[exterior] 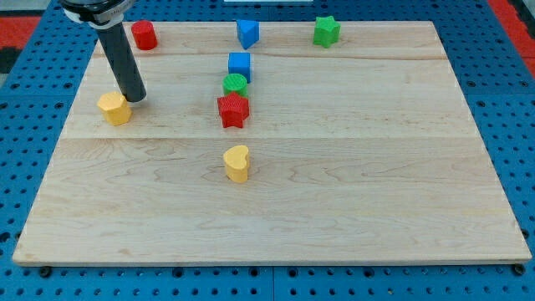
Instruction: Push the green circle slightly right
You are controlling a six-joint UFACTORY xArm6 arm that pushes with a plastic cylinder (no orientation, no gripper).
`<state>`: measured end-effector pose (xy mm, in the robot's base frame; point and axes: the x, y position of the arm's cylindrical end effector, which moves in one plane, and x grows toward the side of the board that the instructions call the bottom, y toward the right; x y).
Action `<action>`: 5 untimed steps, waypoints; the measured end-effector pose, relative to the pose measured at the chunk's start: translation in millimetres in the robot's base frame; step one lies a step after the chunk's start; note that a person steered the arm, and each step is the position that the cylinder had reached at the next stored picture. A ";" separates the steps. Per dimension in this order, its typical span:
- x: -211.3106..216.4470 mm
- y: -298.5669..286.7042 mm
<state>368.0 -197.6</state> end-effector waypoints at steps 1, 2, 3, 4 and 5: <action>0.0 0.0; -0.3 0.7; -0.3 15.6; -0.5 46.6; -6.1 70.0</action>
<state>361.9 -127.6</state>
